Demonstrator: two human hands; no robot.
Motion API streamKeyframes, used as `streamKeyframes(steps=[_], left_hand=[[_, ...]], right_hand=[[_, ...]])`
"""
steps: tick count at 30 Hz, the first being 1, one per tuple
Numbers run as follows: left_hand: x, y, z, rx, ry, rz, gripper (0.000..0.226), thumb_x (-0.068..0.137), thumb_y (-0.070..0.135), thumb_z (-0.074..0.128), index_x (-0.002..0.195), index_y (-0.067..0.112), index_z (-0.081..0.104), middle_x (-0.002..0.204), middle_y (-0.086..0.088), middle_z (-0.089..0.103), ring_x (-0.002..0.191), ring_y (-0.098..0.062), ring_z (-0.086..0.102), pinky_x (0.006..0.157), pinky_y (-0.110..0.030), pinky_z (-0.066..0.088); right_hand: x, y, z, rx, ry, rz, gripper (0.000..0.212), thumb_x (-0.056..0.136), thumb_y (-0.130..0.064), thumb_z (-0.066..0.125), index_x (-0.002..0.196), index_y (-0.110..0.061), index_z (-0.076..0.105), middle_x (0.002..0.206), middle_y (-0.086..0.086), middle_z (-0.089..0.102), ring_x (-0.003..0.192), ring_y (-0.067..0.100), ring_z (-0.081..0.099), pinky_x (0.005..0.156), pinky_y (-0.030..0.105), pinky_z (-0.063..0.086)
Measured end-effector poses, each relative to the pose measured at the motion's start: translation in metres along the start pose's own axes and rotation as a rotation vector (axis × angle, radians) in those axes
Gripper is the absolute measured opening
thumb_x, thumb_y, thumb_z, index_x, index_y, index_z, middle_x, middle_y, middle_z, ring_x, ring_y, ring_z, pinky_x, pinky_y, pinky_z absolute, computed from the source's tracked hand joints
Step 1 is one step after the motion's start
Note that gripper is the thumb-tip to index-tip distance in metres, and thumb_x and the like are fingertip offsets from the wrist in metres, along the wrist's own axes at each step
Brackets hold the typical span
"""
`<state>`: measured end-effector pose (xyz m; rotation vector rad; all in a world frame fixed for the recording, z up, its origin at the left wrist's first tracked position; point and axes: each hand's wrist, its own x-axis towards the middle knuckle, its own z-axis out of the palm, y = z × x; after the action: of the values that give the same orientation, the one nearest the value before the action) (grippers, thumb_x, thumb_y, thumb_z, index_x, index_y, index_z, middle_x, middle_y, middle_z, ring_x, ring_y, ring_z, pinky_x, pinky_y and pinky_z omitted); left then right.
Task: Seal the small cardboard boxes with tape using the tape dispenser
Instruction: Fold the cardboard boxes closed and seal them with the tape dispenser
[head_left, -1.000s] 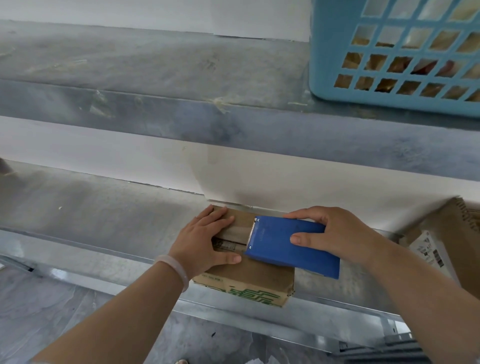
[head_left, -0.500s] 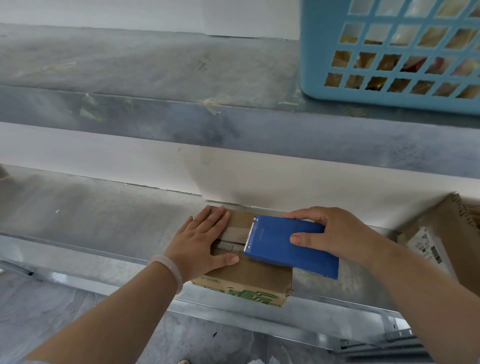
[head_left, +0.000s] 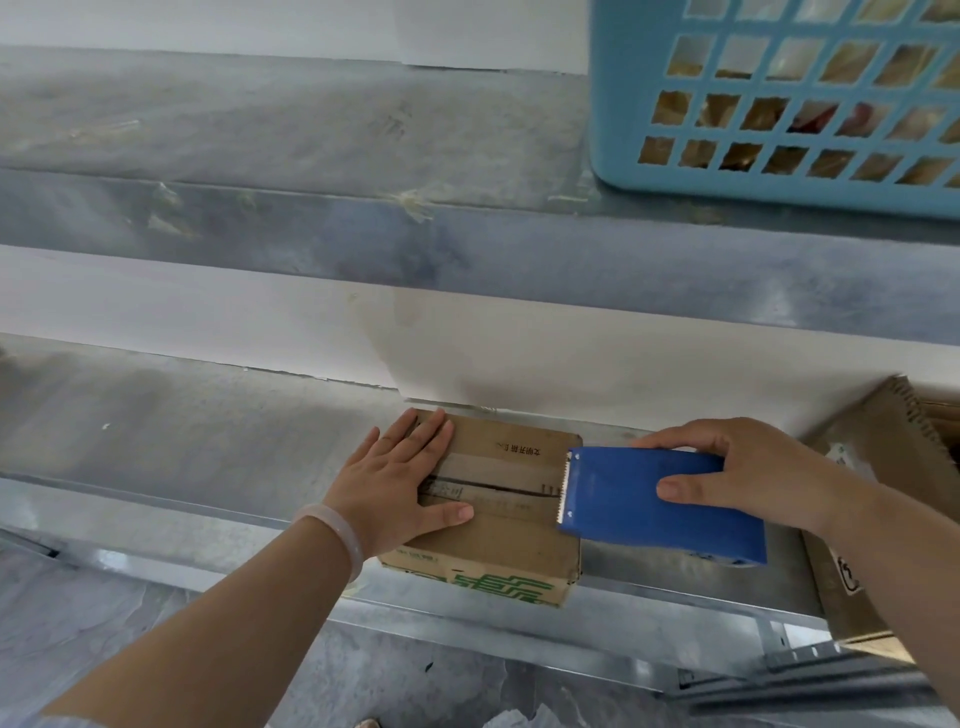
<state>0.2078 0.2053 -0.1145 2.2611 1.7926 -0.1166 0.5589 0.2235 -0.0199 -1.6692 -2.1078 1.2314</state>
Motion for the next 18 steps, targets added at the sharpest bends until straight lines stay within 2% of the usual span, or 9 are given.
streamKeyframes(steps=[3,9,12,14,15,18], left_hand=[[0.000,-0.001,0.001,0.003,0.003,0.002,0.102,0.066,0.093,0.013,0.147,0.042,-0.021,0.153,0.024,-0.025,0.142,-0.003,-0.026,0.119,-0.037,-0.010],[0.000,-0.012,-0.008,0.043,-0.019,0.000,0.104,0.061,0.094,0.010,0.147,0.042,-0.018,0.155,0.021,-0.022,0.141,-0.001,-0.025,0.119,-0.039,-0.013],[0.000,-0.011,-0.020,0.085,0.027,0.007,0.108,0.064,0.093,0.021,0.153,0.036,-0.003,0.160,0.018,-0.009,0.145,-0.003,-0.016,0.119,-0.041,-0.012],[0.003,0.006,-0.021,0.089,0.126,0.099,0.098,0.071,0.086,0.026,0.153,0.035,0.009,0.161,0.015,0.004,0.147,-0.006,-0.005,0.120,-0.040,-0.008],[0.005,0.017,-0.019,0.072,0.143,0.152,0.093,0.075,0.084,0.027,0.153,0.037,0.009,0.161,0.015,0.006,0.148,-0.008,-0.002,0.120,-0.039,-0.007],[0.010,0.039,-0.007,0.059,0.071,0.192,0.087,0.077,0.085,0.016,0.150,0.043,-0.006,0.160,0.015,-0.012,0.147,-0.008,-0.013,0.120,-0.044,-0.007]], right_hand=[[-0.005,0.009,0.002,0.024,0.022,0.031,0.032,0.075,-0.044,0.076,0.102,-0.055,0.063,0.102,-0.025,0.068,0.085,-0.009,0.064,0.073,0.015,0.050],[-0.004,0.004,0.017,0.076,0.060,-0.005,0.034,0.071,-0.049,0.076,0.102,-0.052,0.065,0.101,-0.026,0.068,0.085,-0.009,0.063,0.066,0.011,0.050],[-0.002,0.000,0.025,0.091,0.064,-0.016,0.030,0.076,-0.042,0.077,0.102,-0.051,0.065,0.100,-0.026,0.068,0.085,-0.009,0.063,0.071,0.012,0.052],[-0.002,0.000,0.029,0.102,0.059,-0.021,0.029,0.077,-0.040,0.077,0.103,-0.050,0.066,0.101,-0.027,0.067,0.085,-0.010,0.063,0.070,0.011,0.051],[-0.002,0.000,0.030,0.112,0.054,-0.021,0.029,0.078,-0.040,0.076,0.104,-0.049,0.066,0.101,-0.027,0.067,0.085,-0.010,0.062,0.069,0.009,0.050],[-0.002,0.001,0.032,0.131,0.050,-0.010,0.031,0.078,-0.041,0.076,0.106,-0.049,0.066,0.102,-0.027,0.066,0.086,-0.010,0.062,0.070,0.010,0.051]])
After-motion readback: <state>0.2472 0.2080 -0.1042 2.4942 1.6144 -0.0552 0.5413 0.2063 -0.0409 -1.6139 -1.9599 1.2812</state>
